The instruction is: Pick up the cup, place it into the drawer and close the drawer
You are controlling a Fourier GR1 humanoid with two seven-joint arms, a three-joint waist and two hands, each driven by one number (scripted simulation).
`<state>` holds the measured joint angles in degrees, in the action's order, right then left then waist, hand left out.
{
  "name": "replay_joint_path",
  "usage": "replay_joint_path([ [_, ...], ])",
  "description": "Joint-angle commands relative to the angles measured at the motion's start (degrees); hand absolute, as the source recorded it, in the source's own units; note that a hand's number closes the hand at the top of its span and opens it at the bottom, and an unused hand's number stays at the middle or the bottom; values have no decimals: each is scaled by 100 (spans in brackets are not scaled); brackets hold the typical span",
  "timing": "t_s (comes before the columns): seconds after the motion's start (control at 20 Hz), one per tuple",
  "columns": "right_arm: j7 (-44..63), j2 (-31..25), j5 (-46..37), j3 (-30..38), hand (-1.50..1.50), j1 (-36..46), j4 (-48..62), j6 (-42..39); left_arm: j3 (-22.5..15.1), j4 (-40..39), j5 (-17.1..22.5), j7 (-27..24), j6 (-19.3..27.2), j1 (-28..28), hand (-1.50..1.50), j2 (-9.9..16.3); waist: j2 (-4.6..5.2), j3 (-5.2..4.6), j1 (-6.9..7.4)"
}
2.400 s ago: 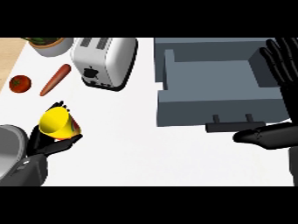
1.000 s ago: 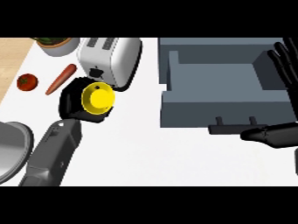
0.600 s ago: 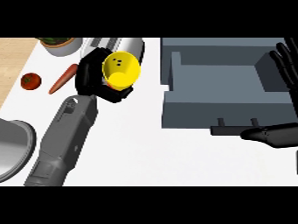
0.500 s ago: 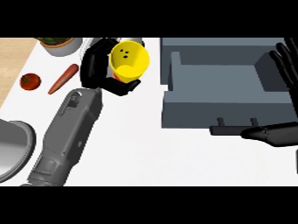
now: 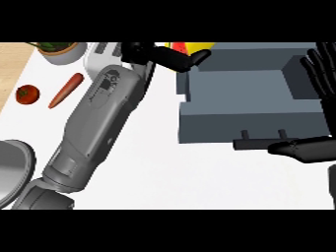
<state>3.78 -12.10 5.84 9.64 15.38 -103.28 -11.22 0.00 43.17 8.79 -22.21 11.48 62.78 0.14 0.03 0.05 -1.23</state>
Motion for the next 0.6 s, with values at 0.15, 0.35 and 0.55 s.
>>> replay_joint_path([
  [0.15,-63,115,-64,-153,-150,196,89,43,-701,-1319,534,782,882,1162,150,-13,75,4,-273],
  [0.35,79,-86,142,-34,-150,413,121,-140,-954,-2001,589,889,1103,1592,150,-14,103,6,-368],
  [0.55,43,-114,239,3,-150,393,163,-226,-1242,-2456,706,1037,752,1689,150,-14,149,9,-540],
])
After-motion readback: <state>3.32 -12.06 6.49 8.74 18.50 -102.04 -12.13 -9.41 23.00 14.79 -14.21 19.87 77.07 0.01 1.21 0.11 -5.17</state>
